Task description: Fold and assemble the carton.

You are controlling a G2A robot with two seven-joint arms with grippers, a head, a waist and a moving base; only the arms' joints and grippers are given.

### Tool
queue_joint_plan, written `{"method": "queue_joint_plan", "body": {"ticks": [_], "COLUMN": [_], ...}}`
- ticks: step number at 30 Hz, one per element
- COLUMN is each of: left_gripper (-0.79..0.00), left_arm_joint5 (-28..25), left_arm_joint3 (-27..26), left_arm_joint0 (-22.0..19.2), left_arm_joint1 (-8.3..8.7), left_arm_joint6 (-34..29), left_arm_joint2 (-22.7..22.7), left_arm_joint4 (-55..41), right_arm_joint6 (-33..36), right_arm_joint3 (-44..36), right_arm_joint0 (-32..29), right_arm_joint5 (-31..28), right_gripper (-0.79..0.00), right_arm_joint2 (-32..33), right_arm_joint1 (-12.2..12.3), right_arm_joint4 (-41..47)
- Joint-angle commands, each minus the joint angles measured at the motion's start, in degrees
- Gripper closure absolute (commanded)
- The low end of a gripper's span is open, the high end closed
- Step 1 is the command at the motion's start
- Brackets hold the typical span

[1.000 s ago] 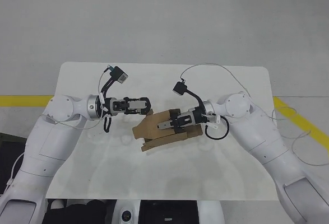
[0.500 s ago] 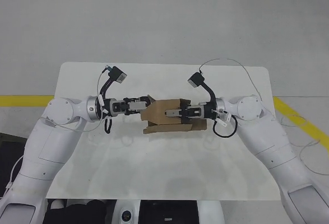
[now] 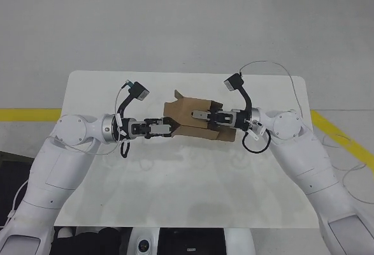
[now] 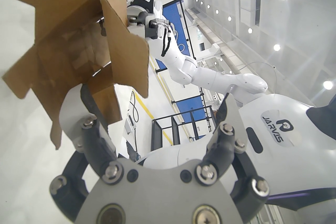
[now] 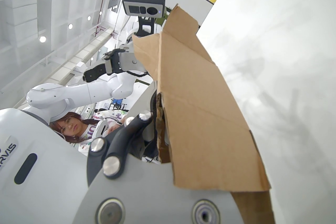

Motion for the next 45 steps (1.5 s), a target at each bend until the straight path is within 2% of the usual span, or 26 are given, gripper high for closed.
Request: {"method": "queue_joint_plan", "body": {"ticks": [1, 18, 25, 45], "left_gripper": [-0.785, -0.785, -0.785, -0.785], "left_arm_joint5": [0.21, 0.6, 0.84, 0.83], "left_arm_joint3": [-0.12, -1.7, -1.64, -0.94], "left_arm_joint0": [0.08, 0.61, 0.52, 0.0], "left_arm_joint1": [0.01, -0.13, -0.2, -0.21], "left_arm_joint6": [-0.2, -1.05, -1.24, -1.17], "left_arm_joint2": [-0.06, 0.9, 1.19, 0.62], "left_arm_joint4": [-0.28, -0.03, -0.01, -0.04], "right_arm_joint6": [-0.96, -7.14, -6.64, -5.28], "right_arm_joint3": [-0.36, -3.1, -4.08, 0.25], "right_arm_joint0": [-0.36, -1.63, -1.53, -0.78], "right_arm_joint5": [0.07, 0.04, 0.02, -1.84], "right_gripper": [0.0, 0.0, 0.0, 0.0], "right_arm_joint2": [0.46, 0.81, -0.66, -2.44], "right_arm_joint1": [0.08, -0.53, -1.15, -2.71], "right_arm_joint4": [-0.59, -3.55, -2.88, 0.81]}}
